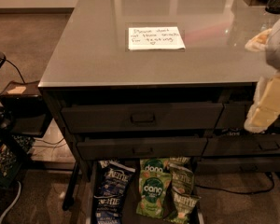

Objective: Pick green rice chip bag from bottom drawer and place on counter

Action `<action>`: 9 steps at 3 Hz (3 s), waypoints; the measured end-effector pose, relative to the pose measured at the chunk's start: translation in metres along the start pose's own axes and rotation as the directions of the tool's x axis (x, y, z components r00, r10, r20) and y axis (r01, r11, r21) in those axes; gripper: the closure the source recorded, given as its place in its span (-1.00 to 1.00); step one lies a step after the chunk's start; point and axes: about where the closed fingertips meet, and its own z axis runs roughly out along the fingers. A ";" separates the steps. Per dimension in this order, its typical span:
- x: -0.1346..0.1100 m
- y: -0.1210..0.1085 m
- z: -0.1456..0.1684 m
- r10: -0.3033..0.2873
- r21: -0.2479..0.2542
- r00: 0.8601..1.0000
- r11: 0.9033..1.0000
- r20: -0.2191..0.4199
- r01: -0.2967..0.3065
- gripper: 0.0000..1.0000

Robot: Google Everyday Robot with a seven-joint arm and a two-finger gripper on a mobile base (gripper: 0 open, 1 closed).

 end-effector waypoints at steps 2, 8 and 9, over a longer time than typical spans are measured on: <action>-0.026 0.061 0.095 0.015 -0.047 0.990 0.999 0.141 -0.008 -1.00; 0.001 0.102 0.403 0.027 -0.086 0.952 0.996 0.305 -0.001 -1.00; 0.009 0.101 0.453 0.030 -0.092 0.951 0.996 0.308 -0.002 -1.00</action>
Offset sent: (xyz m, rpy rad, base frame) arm -0.0401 0.0974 -0.2261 0.2290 0.0556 0.0330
